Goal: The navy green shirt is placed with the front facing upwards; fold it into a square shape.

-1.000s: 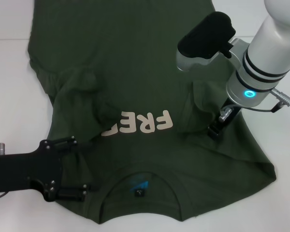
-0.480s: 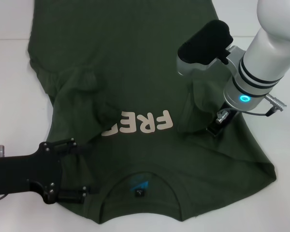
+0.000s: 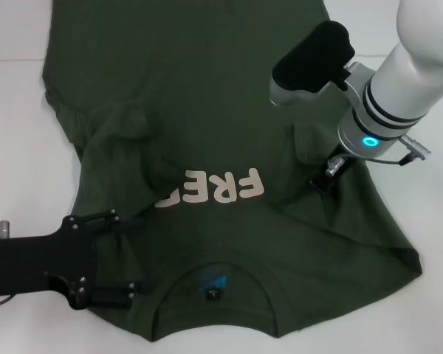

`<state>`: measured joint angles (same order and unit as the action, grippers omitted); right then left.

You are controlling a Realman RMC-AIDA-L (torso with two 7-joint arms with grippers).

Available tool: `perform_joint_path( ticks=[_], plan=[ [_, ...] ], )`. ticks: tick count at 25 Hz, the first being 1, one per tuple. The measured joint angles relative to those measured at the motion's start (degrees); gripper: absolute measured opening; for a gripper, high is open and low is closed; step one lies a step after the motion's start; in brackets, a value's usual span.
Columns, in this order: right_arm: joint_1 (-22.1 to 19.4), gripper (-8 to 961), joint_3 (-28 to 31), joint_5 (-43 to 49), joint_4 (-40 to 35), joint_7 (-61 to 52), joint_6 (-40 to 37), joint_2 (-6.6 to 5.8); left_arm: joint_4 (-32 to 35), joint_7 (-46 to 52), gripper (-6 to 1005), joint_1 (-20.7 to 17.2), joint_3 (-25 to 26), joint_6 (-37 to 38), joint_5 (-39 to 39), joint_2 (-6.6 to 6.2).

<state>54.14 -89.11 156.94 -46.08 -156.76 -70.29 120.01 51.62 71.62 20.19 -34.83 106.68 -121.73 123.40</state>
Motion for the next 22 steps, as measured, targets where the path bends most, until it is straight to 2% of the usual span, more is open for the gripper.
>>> perform_joint_path(
  ticks=[6,16,20,22],
  plan=[
    [0.01,32,0.09,-1.28,0.48,2.02,4.15,0.04,-0.21,0.01,895,0.29,0.03,-0.04,0.18,0.10],
    [0.64,18,0.36,-3.12,1.86,3.54,6.86,0.15,-0.40,0.09,895,0.18,0.03,-0.57,0.49,0.02],
    [-0.68,20,0.78,-3.12,-2.21,3.12,5.20,-0.12,-0.45,0.19,895,-0.05,0.16,-0.95,0.55,0.00],
    [-2.85,20,1.60,-3.04,-7.31,3.07,2.43,-0.22,-0.45,1.04,894,-0.16,0.78,-1.12,0.54,-0.03]
  ],
)
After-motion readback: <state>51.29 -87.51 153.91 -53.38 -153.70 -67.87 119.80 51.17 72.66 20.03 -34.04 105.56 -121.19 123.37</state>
